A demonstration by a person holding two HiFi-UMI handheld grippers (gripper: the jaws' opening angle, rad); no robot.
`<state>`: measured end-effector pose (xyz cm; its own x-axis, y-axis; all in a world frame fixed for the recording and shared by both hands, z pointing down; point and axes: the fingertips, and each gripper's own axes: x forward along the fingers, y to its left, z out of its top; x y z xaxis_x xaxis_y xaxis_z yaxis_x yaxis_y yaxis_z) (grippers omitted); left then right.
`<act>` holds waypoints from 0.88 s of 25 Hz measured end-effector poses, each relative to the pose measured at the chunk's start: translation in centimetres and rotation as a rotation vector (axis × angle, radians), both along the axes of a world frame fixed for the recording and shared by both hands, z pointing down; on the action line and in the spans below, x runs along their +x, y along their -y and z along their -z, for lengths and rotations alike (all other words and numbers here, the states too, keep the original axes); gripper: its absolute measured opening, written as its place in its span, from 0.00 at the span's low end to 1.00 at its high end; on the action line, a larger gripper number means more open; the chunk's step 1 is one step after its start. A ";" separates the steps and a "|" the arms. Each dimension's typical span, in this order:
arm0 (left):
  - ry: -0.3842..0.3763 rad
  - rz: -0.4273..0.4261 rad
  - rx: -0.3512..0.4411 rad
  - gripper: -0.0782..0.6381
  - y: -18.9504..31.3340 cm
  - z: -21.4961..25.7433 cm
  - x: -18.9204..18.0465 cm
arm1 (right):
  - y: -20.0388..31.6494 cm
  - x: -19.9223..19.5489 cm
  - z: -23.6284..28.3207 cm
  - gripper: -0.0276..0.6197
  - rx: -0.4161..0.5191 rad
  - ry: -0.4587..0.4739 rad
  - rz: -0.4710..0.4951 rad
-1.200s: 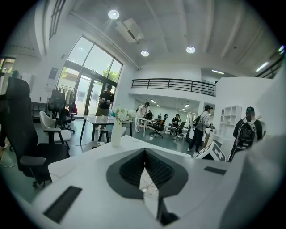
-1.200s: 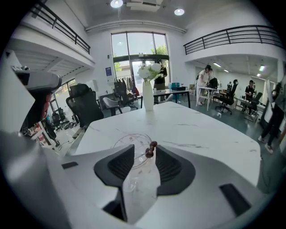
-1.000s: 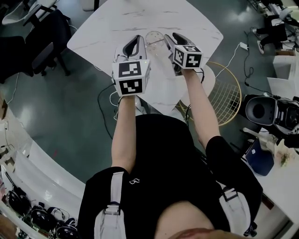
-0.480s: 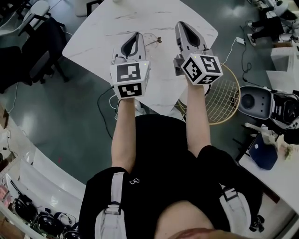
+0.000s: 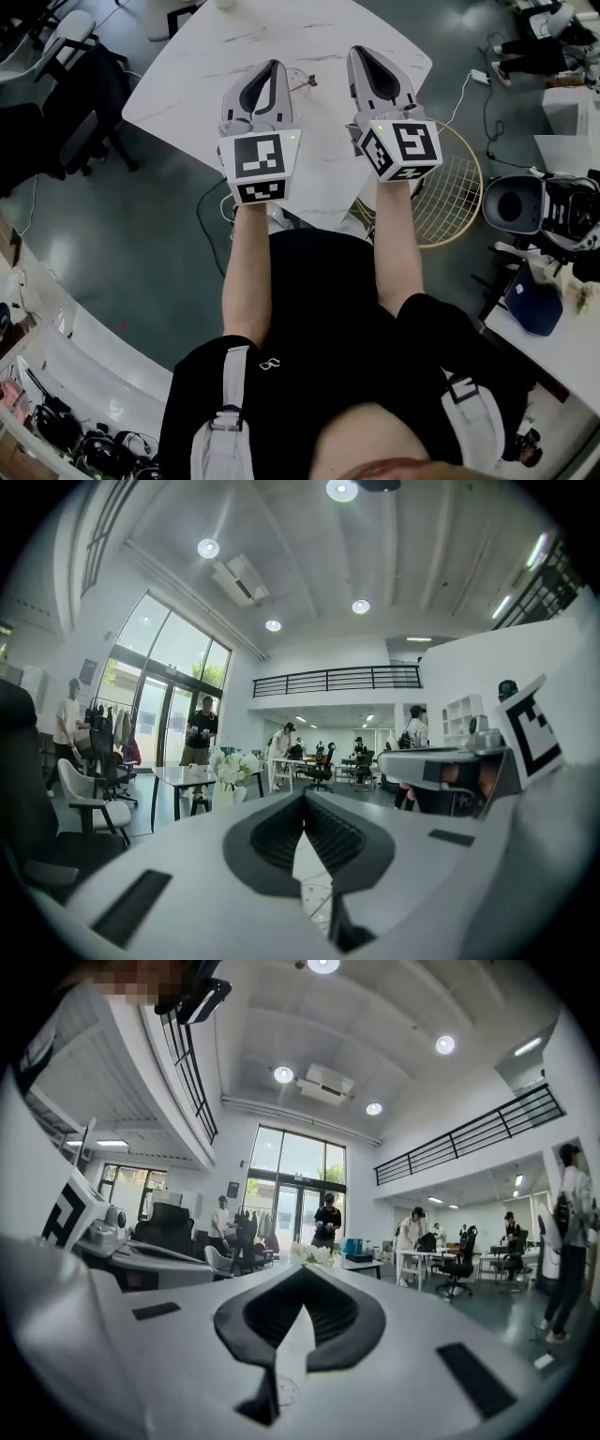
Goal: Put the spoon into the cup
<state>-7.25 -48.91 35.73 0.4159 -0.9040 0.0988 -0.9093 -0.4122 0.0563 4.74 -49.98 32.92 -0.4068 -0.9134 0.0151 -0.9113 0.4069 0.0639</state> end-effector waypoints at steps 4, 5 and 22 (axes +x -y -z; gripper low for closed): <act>-0.015 0.003 0.000 0.13 -0.1 0.1 0.2 | -0.4 0.6 -0.1 0.05 -0.004 0.002 -0.002; -0.026 -0.001 0.004 0.13 -0.1 0.2 0.4 | -0.5 0.7 -0.2 0.05 -0.008 0.001 -0.004; -0.078 -0.013 -0.024 0.13 -1.2 -0.7 1.0 | -2.0 2.0 -1.3 0.05 -0.037 -0.022 0.005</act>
<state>-6.27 -47.75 36.44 0.4345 -0.8965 0.0869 -0.8965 -0.4213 0.1370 6.74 -48.00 34.24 -0.4105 -0.9101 0.0574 -0.9078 0.4138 0.0688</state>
